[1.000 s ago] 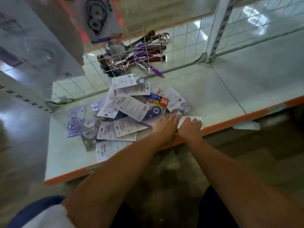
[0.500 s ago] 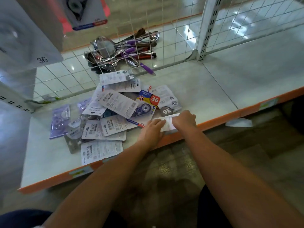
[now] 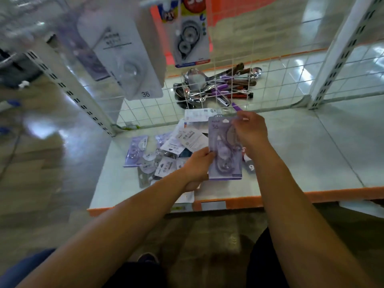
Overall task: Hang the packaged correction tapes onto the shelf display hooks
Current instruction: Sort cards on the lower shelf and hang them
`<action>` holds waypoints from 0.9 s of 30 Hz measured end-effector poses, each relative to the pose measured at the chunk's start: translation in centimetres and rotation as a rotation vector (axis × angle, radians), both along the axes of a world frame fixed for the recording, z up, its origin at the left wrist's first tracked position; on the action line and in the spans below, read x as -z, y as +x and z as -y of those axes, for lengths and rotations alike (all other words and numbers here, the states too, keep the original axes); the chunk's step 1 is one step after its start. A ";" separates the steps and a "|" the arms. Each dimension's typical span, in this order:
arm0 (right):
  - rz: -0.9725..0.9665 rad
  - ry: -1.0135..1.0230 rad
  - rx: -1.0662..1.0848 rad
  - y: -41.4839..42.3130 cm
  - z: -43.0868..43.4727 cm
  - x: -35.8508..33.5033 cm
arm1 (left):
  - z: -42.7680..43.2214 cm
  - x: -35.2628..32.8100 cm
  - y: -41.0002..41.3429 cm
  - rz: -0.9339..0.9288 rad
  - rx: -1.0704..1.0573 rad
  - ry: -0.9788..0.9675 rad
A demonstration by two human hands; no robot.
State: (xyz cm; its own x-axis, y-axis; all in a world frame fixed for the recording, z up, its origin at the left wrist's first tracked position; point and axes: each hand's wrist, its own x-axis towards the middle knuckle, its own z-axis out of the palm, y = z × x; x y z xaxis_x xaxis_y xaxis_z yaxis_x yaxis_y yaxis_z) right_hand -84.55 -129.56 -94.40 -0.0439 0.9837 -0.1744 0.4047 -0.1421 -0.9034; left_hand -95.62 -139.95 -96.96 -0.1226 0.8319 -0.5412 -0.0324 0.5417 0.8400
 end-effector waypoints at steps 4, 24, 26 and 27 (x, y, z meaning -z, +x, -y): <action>-0.216 0.024 -0.067 -1.6 0.5 -2.5 | 1.6 -3.5 -1.7 -0.004 -0.090 0.030; -0.814 -0.010 -0.328 -10.2 7.7 -10.5 | 8.1 -11.7 -9.5 -0.281 -0.482 0.299; -0.778 -0.003 -0.359 -11.4 8.8 -10.9 | 9.1 -12.3 -10.7 -0.270 -0.502 0.315; -0.754 0.014 -0.376 -11.9 9.3 -11.1 | 9.6 -12.7 -11.3 -0.269 -0.513 0.321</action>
